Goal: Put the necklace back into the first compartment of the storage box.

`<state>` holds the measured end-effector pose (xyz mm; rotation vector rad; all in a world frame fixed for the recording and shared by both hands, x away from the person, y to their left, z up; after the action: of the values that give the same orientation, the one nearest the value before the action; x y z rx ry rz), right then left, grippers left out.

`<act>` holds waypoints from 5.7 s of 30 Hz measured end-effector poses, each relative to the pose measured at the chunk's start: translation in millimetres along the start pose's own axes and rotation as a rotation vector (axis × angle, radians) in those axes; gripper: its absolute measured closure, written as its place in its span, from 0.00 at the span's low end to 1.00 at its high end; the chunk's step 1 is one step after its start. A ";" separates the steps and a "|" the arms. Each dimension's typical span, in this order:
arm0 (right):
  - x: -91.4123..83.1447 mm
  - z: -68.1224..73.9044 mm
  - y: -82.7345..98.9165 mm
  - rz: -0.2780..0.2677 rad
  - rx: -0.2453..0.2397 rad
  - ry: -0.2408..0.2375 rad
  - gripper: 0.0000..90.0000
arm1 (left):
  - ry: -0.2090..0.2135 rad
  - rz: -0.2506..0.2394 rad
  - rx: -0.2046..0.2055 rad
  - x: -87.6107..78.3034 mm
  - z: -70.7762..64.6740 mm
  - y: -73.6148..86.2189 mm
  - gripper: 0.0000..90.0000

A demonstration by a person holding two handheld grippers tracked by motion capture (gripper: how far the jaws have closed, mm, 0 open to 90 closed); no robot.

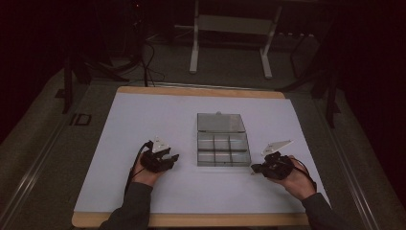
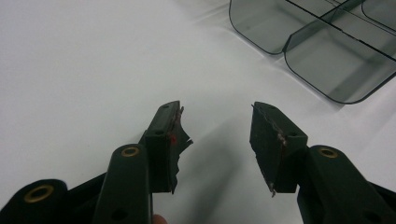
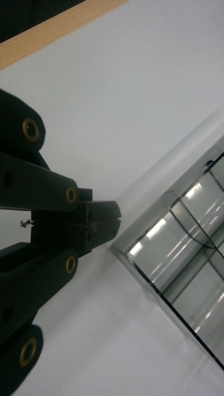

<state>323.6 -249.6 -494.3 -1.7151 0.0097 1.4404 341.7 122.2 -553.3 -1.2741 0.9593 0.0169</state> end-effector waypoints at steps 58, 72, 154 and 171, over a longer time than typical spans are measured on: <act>-11.8 2.3 -55.6 -0.129 -0.033 -0.005 1.00 | -0.006 -0.014 0.002 -1.2 0.4 -1.1 0.59; -12.5 2.2 -65.0 -0.147 -0.040 -0.007 1.00 | -0.005 -0.010 0.002 -0.4 -0.5 -1.5 0.59; 9.2 3.4 -137.2 -0.195 -0.061 -0.051 1.00 | -0.003 -0.003 0.018 2.0 -1.7 -2.4 0.59; 13.2 6.7 -151.1 -0.216 -0.058 -0.063 1.00 | -0.003 -0.006 0.018 1.8 -1.4 -2.7 0.59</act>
<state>399.7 -145.2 -414.5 -1.6612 -0.2465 1.3442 343.3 119.2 -552.2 -1.2605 0.9510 0.0055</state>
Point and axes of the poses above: each handheld gripper's, and its own axes: x roughly forward along the jaws, y roughly out of its underside, z roughly to its left, the point moved 3 cm from there along x, roughly forward along the jaws, and after that the axes turned 2 degrees about -z, right-handed, at the moved point
